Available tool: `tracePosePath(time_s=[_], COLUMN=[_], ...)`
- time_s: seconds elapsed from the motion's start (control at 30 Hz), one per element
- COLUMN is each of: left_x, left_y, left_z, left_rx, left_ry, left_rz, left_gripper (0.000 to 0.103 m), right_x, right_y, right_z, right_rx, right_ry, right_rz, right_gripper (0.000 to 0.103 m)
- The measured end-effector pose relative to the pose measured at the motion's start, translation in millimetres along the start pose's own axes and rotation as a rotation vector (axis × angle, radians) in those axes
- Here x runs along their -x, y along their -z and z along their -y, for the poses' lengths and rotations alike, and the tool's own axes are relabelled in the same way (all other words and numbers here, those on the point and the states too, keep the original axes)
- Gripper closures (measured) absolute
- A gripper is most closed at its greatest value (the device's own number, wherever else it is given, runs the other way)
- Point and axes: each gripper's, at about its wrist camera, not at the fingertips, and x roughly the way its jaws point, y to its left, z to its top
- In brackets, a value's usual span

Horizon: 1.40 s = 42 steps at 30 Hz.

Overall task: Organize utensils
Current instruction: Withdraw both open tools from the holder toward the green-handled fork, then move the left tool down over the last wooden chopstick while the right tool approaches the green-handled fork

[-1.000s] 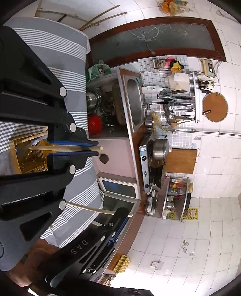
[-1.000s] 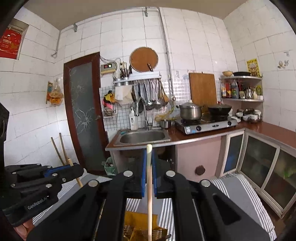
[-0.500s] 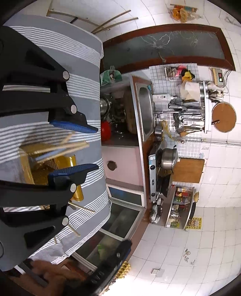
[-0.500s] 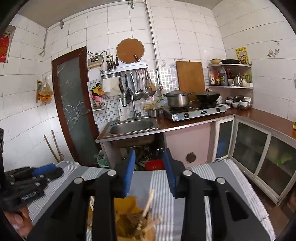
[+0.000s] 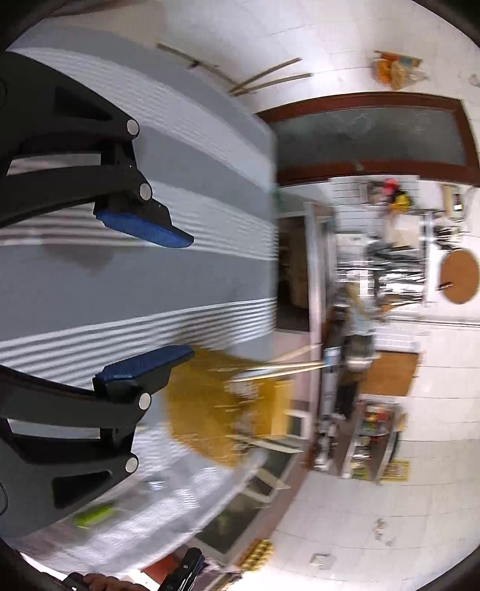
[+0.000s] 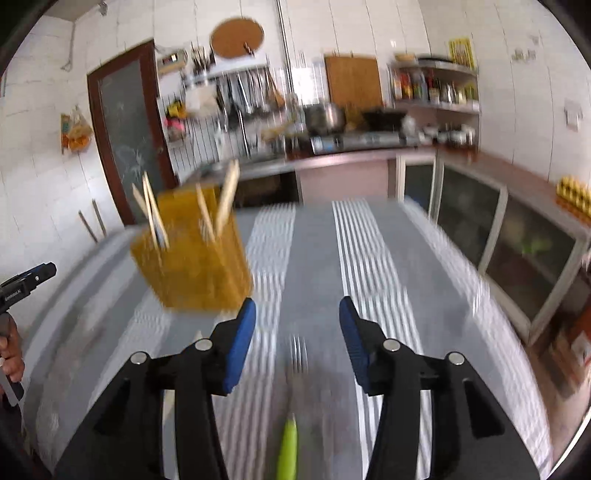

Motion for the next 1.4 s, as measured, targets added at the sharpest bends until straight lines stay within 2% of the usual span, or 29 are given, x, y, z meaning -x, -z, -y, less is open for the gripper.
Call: tracePosePath(time_s=[0.1, 0.2, 0.33, 0.8, 1.23, 1.4], left_x=[0.1, -0.7, -6.2, -6.9, -14.9, -26.1], left_y=[45.3, 79.5, 96.2, 107.7, 106.4, 100.9], left_z=[12.9, 28.5, 47.7, 90.8, 100.1, 107.8], left_rx=[0.000, 0.001, -0.022, -0.059, -0.073, -0.068], left_ry=[0.032, 0.082, 0.114, 0.164, 0.159, 0.159], left_rz=[-0.076, -0.143, -0.190, -0.233, -0.242, -0.245], left_gripper=[0.049, 0.049, 0.049, 0.049, 0.049, 0.049], right_x=[-4.1, -9.0, -7.9, -9.0, -11.3, -18.1], right_y=[40.7, 64.9, 79.4, 94.7, 90.2, 83.1], right_z=[9.8, 10.6, 10.8, -7.3, 11.4, 3.6], right_rx=[-0.047, -0.039, -0.036, 0.008, -0.012, 0.002], right_ry=[-0.006, -0.007, -0.013, -0.022, 0.004, -0.003], right_rz=[-0.074, -0.128, -0.155, -0.188, -0.185, -0.178], right_gripper=[0.056, 0.056, 0.056, 0.056, 0.056, 0.056])
